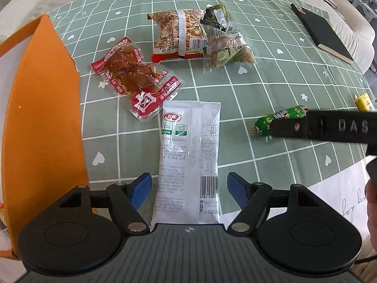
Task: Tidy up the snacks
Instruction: 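Grasp the white milk-drink packet with the left tool while the right tool grasps the green sausage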
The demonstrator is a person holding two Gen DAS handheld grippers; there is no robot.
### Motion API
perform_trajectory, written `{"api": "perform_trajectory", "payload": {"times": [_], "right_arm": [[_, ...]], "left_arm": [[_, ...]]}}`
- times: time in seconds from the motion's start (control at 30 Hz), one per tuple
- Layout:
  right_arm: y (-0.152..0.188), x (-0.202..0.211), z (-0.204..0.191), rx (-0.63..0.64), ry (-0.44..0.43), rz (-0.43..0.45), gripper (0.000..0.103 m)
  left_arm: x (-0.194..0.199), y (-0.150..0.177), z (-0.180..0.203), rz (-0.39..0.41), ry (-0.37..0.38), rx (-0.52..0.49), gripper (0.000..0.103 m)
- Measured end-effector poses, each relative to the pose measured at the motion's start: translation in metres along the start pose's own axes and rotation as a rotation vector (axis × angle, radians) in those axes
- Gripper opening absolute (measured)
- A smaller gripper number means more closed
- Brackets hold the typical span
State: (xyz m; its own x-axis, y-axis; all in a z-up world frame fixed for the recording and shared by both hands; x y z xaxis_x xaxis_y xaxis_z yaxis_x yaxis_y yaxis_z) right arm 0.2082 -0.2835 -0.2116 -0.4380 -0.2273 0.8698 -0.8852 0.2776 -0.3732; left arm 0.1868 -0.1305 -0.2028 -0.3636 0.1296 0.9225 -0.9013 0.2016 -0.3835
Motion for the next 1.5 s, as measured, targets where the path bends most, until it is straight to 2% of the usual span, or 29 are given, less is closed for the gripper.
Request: {"api": "perform_trajectory", "payload": {"times": [0.07,0.2,0.33,0.47,0.53,0.57,0.6,0.87,0.93,1.03,1.1,1.13,1.2,1.23,1.4,1.5], "right_arm": [[-0.004,0.001,0.003,-0.018,0.016,0.024,0.083],[-0.010,0.000,0.007,-0.030,0.025,0.067,0.078],[-0.013,-0.002,0.004,0.036,0.056,0.106,0.069],[-0.013,-0.004,0.000,0.072,0.037,0.115,0.063],[-0.012,-0.004,-0.002,0.090,0.036,0.108,0.043],[-0.011,-0.005,-0.003,0.106,0.035,0.101,0.028],[-0.010,-0.006,-0.006,0.121,0.027,0.092,0.022],[0.005,-0.007,-0.024,0.224,-0.031,0.014,0.021],[0.009,-0.007,-0.026,0.241,-0.043,-0.015,0.021],[0.012,-0.007,-0.031,0.283,-0.029,-0.015,0.021],[0.014,-0.007,-0.033,0.303,-0.017,-0.010,0.024],[0.015,-0.006,-0.034,0.310,-0.008,-0.009,0.025],[0.017,-0.004,-0.036,0.304,0.005,-0.013,0.050],[0.019,-0.004,-0.037,0.299,0.009,-0.014,0.052],[0.025,-0.003,-0.035,0.283,0.071,-0.030,0.052],[0.027,-0.002,-0.034,0.267,0.086,-0.040,0.051]], "left_arm": [[-0.001,-0.001,0.000,-0.006,-0.002,0.003,0.085],[-0.004,-0.002,0.003,-0.016,-0.001,0.000,0.081],[-0.004,-0.002,0.005,-0.018,-0.009,-0.016,0.080],[-0.003,0.001,0.003,-0.023,-0.019,-0.022,0.077],[-0.003,0.002,-0.001,-0.028,-0.024,-0.015,0.076],[-0.002,0.003,-0.002,-0.030,-0.022,-0.009,0.074],[-0.002,0.003,-0.003,-0.031,-0.021,-0.005,0.072],[0.000,0.004,-0.003,-0.033,-0.020,-0.014,0.060],[0.001,0.004,-0.003,-0.032,-0.024,-0.031,0.059],[0.001,0.004,-0.006,-0.032,-0.019,-0.025,0.059],[0.000,0.003,-0.006,-0.024,-0.023,-0.034,0.062],[-0.001,0.002,-0.006,-0.018,-0.034,-0.044,0.067],[-0.002,0.001,-0.005,-0.003,-0.046,-0.067,0.072],[-0.002,0.000,-0.004,0.002,-0.056,-0.084,0.072],[-0.004,-0.004,0.002,0.042,-0.088,-0.183,0.076],[-0.005,-0.007,0.003,0.053,-0.087,-0.194,0.077]]}}
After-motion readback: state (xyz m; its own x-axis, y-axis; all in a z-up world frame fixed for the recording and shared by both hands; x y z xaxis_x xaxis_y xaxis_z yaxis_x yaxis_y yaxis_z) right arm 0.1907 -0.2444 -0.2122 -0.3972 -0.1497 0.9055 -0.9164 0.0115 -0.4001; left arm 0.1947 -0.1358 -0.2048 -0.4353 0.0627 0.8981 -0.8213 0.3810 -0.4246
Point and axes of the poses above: each gripper's, at about its wrist camera, not at the fingertips, and x roughly against the way its jaws point, z to its right, y to its underside, the point moved 6 cm from there along -x, roughly the way its jaws point, and after that the axes turned 3 degrees about z, right-handed, at the moved point
